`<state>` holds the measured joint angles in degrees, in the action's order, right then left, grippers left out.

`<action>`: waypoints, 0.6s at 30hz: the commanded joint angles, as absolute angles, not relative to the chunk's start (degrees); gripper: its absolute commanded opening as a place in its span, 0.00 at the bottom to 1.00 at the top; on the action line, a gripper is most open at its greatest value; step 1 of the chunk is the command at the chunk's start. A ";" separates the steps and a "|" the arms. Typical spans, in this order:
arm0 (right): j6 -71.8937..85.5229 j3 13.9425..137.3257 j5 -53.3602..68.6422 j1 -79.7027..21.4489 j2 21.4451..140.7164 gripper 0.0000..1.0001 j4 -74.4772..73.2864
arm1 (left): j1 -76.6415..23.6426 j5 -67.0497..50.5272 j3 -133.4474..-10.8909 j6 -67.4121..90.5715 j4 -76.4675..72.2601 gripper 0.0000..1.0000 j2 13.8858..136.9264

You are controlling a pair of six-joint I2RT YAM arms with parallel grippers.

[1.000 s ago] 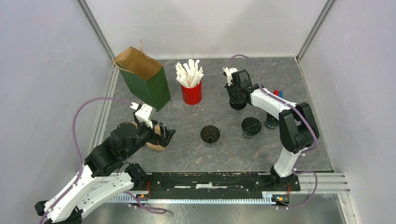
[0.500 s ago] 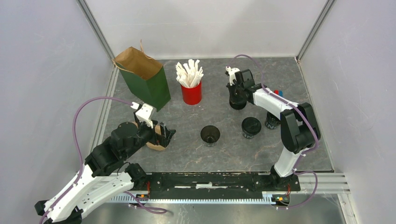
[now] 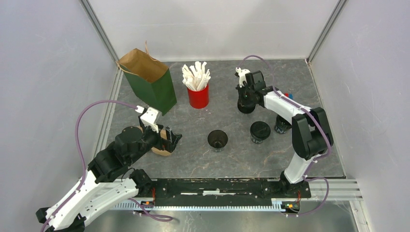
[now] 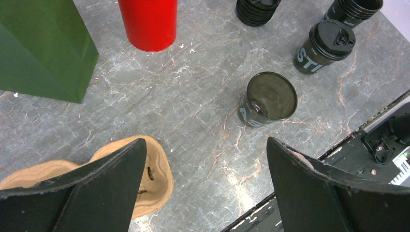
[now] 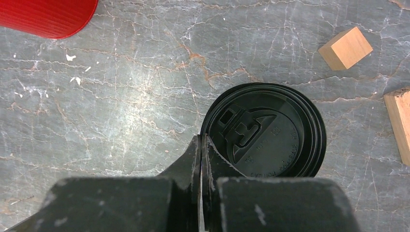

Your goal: Pack the takeout coffee

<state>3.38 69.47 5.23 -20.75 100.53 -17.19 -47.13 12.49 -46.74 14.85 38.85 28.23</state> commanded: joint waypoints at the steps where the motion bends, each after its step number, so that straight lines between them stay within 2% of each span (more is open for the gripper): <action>1: 3.95 69.69 6.68 -19.97 97.80 0.00 -15.44 | -47.37 12.95 -46.76 12.48 36.56 1.00 28.60; 5: 4.26 69.62 7.08 -19.80 97.70 0.01 -15.52 | -47.37 12.86 -46.76 12.52 36.56 1.00 28.66; 6: 4.25 69.61 7.26 -19.82 97.74 0.06 -15.44 | -47.36 12.85 -46.77 12.48 36.56 1.00 28.70; 8: 4.18 69.98 7.28 -19.80 98.06 0.09 -15.88 | -47.37 12.83 -46.76 12.49 36.56 1.00 28.80; 9: 4.11 70.05 7.21 -19.77 98.21 0.08 -16.14 | -47.37 12.88 -46.76 12.51 36.56 1.00 28.82; 11: 3.97 70.14 8.02 -19.57 98.43 0.00 -16.13 | -47.37 12.82 -46.76 12.51 36.56 1.00 28.86; 15: 4.57 70.16 8.62 -19.32 98.40 0.00 -16.07 | -47.35 12.75 -46.87 12.55 36.56 1.00 28.87; 18: 4.83 70.30 8.76 -19.35 98.26 0.05 -16.07 | -47.37 12.79 -46.84 12.57 36.56 1.00 28.90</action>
